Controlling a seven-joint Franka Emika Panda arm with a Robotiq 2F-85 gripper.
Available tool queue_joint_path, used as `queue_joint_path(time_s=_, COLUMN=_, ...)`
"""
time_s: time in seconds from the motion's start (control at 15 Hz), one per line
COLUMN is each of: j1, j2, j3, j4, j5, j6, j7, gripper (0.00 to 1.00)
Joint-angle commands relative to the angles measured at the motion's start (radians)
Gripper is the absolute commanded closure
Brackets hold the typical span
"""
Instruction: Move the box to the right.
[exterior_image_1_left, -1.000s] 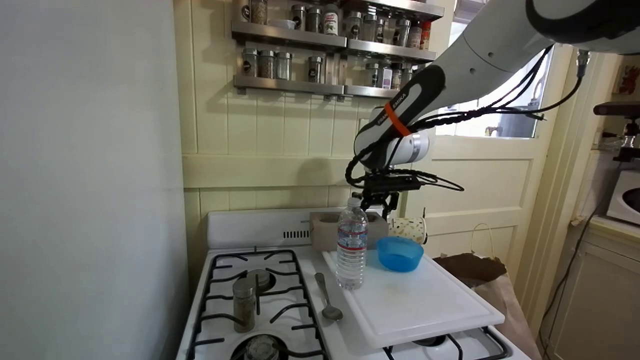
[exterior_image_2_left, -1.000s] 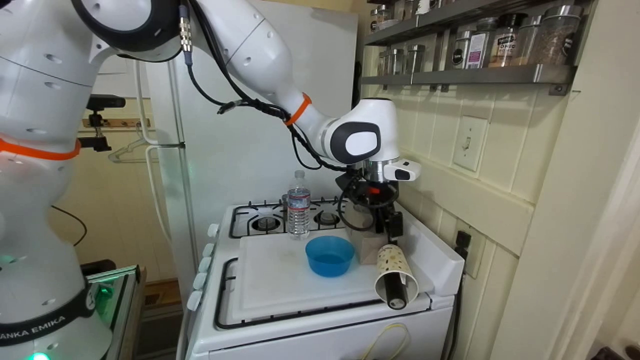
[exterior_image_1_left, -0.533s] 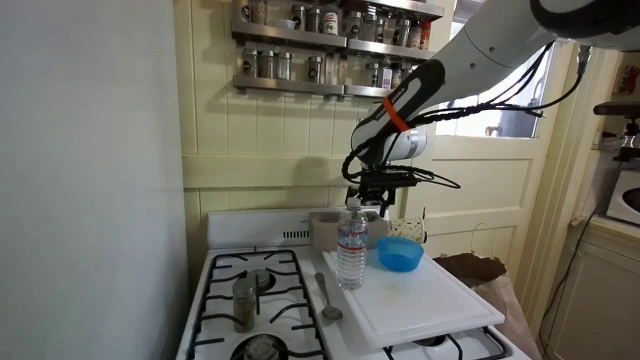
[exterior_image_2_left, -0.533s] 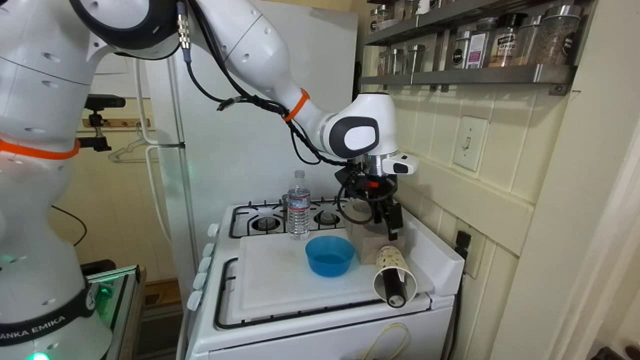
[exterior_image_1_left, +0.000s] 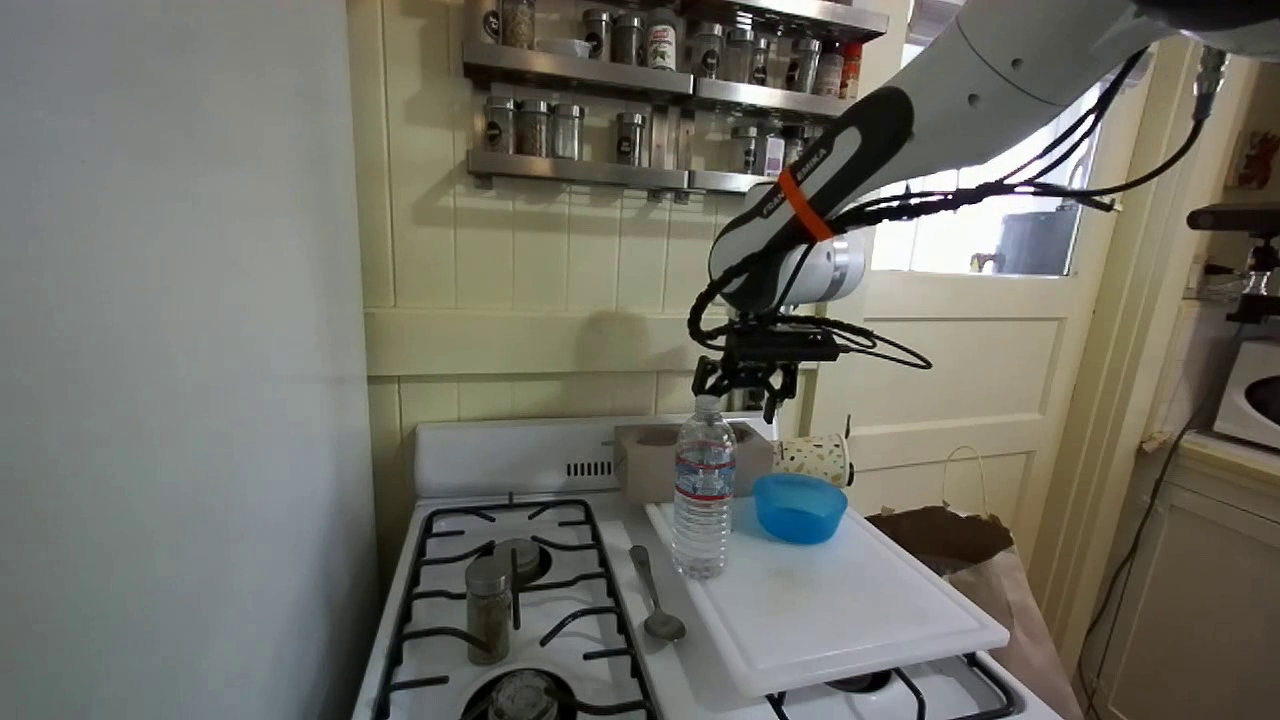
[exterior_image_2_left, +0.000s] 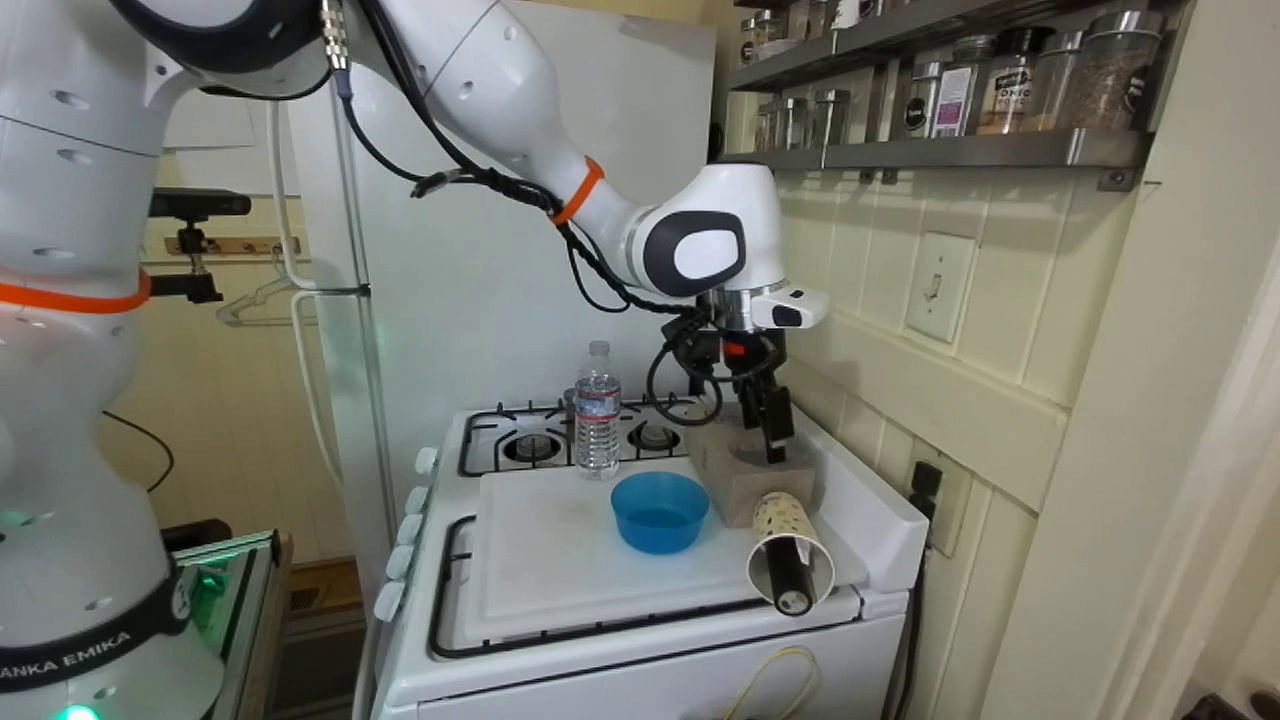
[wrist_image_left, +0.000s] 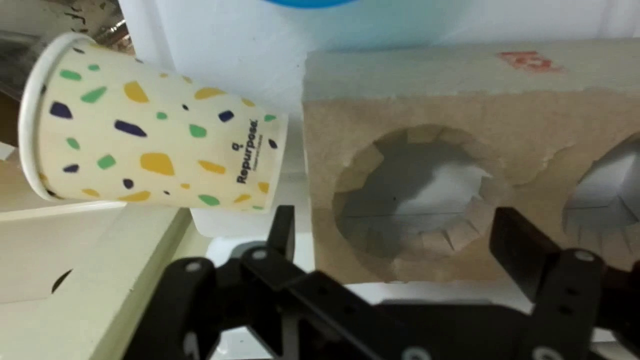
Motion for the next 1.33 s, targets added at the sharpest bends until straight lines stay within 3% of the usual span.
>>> queue_joint_path(time_s=0.0, j1=-0.005, j2=-0.136, j3=-0.001, j4=-0.188, j5=0.046, j6=0.037, j7=0.052, gripper=0.0)
queue_joint_path(time_s=0.4, j1=-0.075, j2=-0.308, j3=0.031, j4=-0.467, j5=0.401, j6=0.292, j7=-0.041, gripper=0.0)
queue_joint_path(time_s=0.47, j1=-0.053, j2=-0.22, j3=0.015, j4=-0.351, j5=0.298, j6=0.233, j7=-0.001, gripper=0.0)
queue_joint_path(time_s=0.87, j1=-0.07, j2=-0.297, j3=0.023, j4=-0.446, j5=0.399, j6=0.284, j7=-0.055, gripper=0.0)
queue_joint_path(time_s=1.07, j1=-0.095, j2=-0.306, j3=-0.002, j4=-0.47, j5=0.411, j6=0.246, j7=-0.053, gripper=0.0)
queue_joint_path(time_s=1.2, j1=-0.114, j2=-0.306, j3=-0.009, j4=-0.486, j5=0.47, j6=0.236, j7=-0.125, gripper=0.0)
queue_joint_path(time_s=1.27, j1=-0.128, j2=-0.308, j3=-0.006, j4=-0.491, j5=0.56, j6=0.234, j7=-0.217, gripper=0.0)
